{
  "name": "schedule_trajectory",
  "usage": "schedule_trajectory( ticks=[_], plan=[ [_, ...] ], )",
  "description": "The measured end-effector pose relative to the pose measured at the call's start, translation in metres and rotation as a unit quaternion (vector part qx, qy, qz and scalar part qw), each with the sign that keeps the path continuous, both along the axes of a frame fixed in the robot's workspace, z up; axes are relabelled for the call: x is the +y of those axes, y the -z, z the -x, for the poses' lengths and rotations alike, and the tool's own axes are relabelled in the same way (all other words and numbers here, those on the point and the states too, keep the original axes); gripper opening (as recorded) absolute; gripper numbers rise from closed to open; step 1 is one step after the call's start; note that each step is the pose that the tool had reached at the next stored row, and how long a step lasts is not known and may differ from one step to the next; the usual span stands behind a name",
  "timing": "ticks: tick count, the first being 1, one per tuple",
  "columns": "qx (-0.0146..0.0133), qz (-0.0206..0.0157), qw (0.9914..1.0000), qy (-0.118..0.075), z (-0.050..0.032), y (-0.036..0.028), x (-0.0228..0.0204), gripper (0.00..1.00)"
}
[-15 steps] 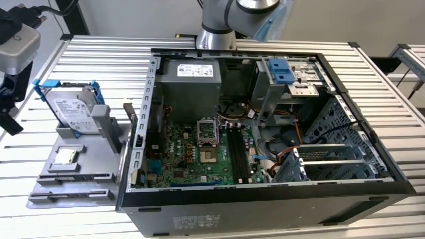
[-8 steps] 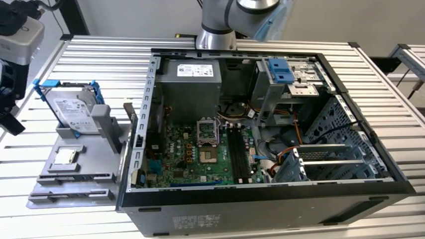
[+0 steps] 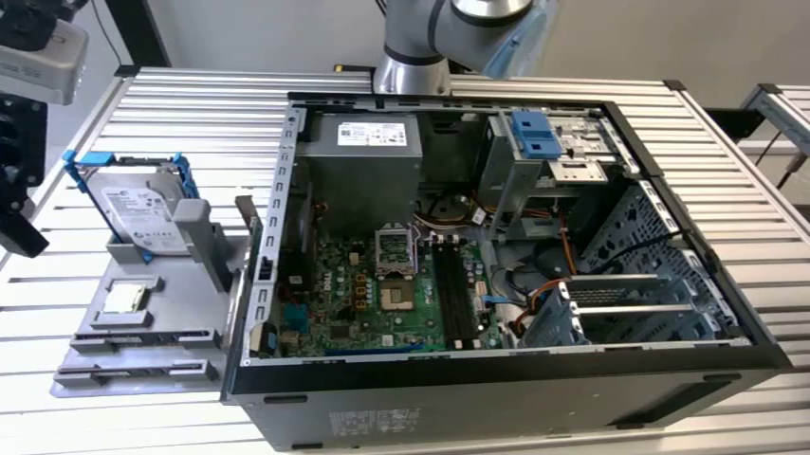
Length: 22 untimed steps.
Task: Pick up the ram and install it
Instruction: 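Pick up the ram and move it above insertion slot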
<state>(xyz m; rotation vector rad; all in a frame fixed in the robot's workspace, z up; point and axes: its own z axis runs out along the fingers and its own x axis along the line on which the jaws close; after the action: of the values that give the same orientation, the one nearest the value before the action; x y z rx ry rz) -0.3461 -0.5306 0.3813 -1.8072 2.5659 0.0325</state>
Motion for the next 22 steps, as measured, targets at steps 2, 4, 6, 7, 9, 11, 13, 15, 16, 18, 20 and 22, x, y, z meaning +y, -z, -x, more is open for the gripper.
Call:
schedule_trajectory(
  ticks=[2,4,6,7,9,11,13,15,16,18,20,22],
  plan=[
    [0.0000,0.0000,0.99981,-0.019,0.0000,0.0001,0.0000,0.00],
    [0.0000,0.0000,0.99919,-0.040,-0.0001,0.0002,0.0000,0.00],
    [0.0000,0.0000,0.99815,-0.061,-0.0001,0.0003,0.0000,0.00],
    [0.0000,0.0000,0.99754,-0.070,0.0000,0.0003,0.0000,0.00],
    [0.0000,0.0000,0.99595,-0.090,0.0000,0.0004,0.0000,0.00],
    [0.0000,0.0000,0.99412,-0.108,0.0000,0.0005,0.0000,0.00],
    [0.0000,0.0000,0.99181,-0.128,0.0000,0.0006,0.0000,0.00],
    [0.0000,0.0000,0.98907,-0.147,0.0000,0.0008,0.0000,0.00],
    [0.0000,0.0000,0.98770,-0.156,0.0000,0.0008,0.0000,0.00],
    [0.0000,0.0000,0.98473,-0.174,0.0000,0.0010,0.0000,0.00],
    [0.0000,0.0000,0.98280,-0.185,0.0000,0.0010,0.0000,0.00],
    [0.0000,0.0000,0.98279,-0.185,0.0000,0.0009,0.0000,0.00]
  ],
)
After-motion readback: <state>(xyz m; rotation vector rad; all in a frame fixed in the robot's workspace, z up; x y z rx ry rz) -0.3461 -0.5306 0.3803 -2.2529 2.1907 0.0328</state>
